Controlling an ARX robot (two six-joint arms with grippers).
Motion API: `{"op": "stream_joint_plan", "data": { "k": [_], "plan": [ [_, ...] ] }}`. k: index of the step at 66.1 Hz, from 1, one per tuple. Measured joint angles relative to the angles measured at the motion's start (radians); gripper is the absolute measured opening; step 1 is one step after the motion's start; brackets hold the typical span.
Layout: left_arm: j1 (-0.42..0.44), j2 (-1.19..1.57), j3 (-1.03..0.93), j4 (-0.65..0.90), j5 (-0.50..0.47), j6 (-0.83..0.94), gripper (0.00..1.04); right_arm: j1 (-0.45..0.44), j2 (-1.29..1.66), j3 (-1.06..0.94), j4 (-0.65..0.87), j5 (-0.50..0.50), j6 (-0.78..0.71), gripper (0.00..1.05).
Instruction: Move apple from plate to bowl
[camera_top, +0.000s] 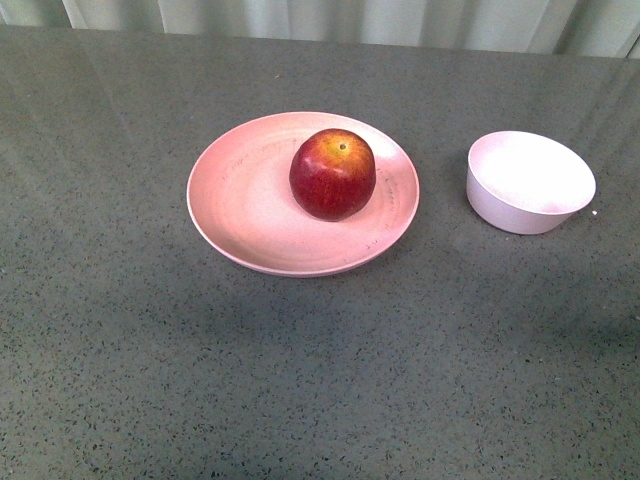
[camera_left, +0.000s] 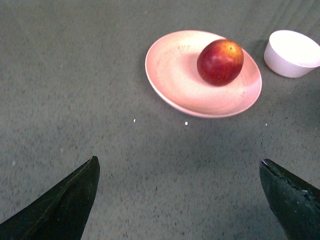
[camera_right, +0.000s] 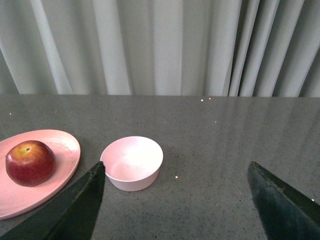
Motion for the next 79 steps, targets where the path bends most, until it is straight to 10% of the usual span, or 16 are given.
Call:
{"op": "stream_joint_plan", "data": {
  "k": [25,79],
  "plan": [
    [-0.186,0.694,0.224,0.451,-0.094,0.006,0.96,0.000,0.000,0.000,0.000,0.000,0.000,0.96],
    [-0.357,1.222,0.593,0.510,-0.214,-0.016,0.96,0.000,0.000,0.000,0.000,0.000,0.000,0.96]
  ]
}}
